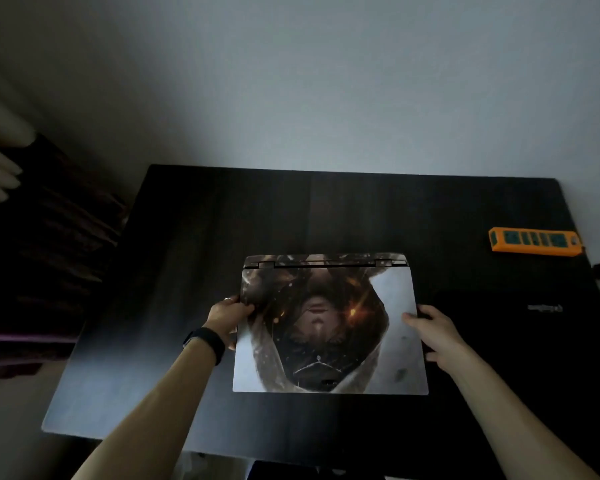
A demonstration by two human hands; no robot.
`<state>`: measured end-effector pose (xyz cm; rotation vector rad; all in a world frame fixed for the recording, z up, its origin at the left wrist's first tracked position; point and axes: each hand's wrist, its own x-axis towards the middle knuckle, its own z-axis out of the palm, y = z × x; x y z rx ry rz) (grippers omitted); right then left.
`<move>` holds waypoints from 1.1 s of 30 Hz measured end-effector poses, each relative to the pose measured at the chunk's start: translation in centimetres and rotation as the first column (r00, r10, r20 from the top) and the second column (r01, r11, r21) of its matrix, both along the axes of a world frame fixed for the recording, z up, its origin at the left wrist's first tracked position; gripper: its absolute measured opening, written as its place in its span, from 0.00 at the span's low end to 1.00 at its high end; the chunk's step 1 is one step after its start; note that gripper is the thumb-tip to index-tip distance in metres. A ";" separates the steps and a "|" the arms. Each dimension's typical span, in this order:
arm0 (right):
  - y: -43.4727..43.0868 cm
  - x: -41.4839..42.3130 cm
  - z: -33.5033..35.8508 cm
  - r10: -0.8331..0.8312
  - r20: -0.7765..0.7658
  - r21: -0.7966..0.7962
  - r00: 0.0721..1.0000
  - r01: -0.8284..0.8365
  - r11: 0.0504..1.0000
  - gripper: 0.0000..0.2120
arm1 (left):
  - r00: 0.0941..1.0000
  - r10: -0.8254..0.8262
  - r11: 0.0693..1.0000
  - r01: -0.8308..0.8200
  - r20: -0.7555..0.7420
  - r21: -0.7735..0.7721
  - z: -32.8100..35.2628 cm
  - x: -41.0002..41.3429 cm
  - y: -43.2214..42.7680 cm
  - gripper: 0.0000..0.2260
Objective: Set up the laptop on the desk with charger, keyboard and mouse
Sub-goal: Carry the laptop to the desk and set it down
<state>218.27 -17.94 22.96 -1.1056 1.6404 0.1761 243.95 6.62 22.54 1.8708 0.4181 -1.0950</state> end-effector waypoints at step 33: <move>-3.7 5.9 -7.0 0.026 -0.133 -0.138 0.991 -0.044 0.990 0.24 | 0.978 -0.136 0.984 0.115 0.159 0.137 -7.4 6.3 -5.5 0.20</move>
